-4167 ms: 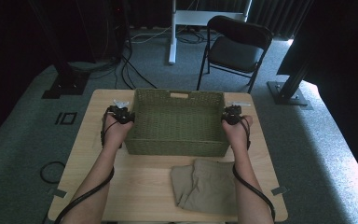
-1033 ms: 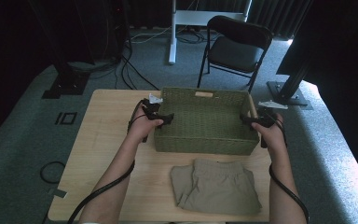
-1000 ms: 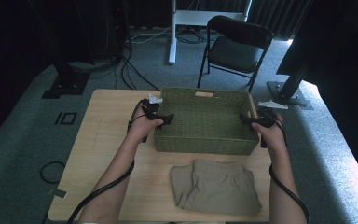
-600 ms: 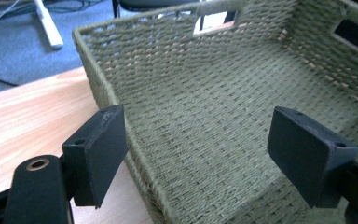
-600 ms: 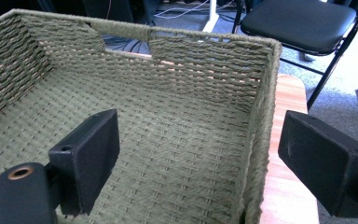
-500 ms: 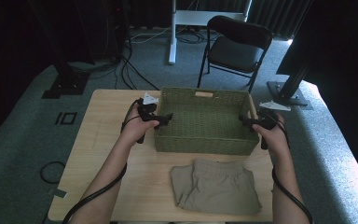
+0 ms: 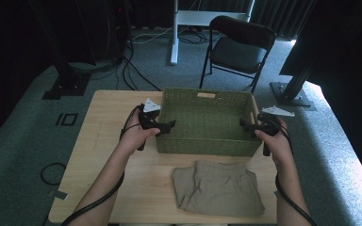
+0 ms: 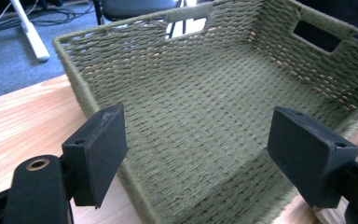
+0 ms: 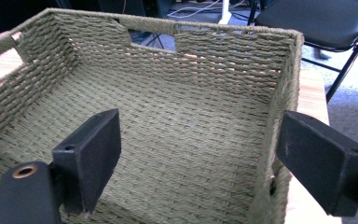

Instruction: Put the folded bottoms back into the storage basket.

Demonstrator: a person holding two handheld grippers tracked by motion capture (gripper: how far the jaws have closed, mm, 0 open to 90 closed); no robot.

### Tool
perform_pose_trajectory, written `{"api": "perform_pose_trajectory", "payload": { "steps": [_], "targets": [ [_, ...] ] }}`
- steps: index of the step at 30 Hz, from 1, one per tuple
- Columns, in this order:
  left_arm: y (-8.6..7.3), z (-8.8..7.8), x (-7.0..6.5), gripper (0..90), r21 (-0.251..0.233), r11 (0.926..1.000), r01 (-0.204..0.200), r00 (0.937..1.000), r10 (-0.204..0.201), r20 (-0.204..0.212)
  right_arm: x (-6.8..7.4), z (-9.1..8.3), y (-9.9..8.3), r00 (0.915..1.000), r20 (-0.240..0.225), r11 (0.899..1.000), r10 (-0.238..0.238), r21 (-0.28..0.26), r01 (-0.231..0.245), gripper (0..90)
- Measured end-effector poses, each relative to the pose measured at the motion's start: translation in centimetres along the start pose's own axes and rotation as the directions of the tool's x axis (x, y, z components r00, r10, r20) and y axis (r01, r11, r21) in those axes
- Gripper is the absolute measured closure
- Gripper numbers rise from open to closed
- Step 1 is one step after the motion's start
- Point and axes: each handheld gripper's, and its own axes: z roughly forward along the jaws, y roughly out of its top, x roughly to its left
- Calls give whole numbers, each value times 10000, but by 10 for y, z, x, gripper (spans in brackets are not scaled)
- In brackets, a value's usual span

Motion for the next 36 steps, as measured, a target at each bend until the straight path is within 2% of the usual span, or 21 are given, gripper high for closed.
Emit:
{"api": "perform_pose_trajectory", "payload": {
  "steps": [3,6,9,15,17,18,24,26,32,36],
  "targets": [
    [-2,-1,-6,210,-75,10000,14,10000,-13,47,4,-4,-2,9999,-117,10000,96,14,-96,137],
    [-4,-3,-14,211,-134,9998,128,9999,-126,105,7,-8,-4,10000,-79,10000,-3,-76,3,137],
    [-6,-5,-21,211,-92,9999,-133,9999,133,14,11,-12,-7,9999,-34,9998,-119,-142,118,137],
    [-7,-12,-37,211,-297,9994,-181,9997,185,142,19,-23,-13,9998,-87,9994,-169,-316,166,137],
    [-9,-14,-43,210,-336,9993,-169,9993,180,313,22,-26,-16,9997,-144,9991,-184,-372,179,136],
    [-10,-16,-46,211,-367,9993,-78,9994,90,320,24,-28,-18,9996,-180,9989,-221,-406,214,136],
    [-18,-21,-59,210,-369,9991,-197,9988,213,433,32,-36,-30,9994,-327,9983,-75,-583,56,132],
    [-20,-22,-61,210,-347,9988,-356,9982,372,472,34,-38,-34,9993,-379,9979,14,-646,-38,132],
    [-30,-25,-75,210,-359,9982,-483,9949,512,867,43,-47,-46,9987,-501,9976,-41,-694,6,129],
    [-38,-25,-86,210,-309,9980,-547,9950,571,818,51,-53,-55,9981,-617,9978,-83,-663,42,123]
  ]
}}
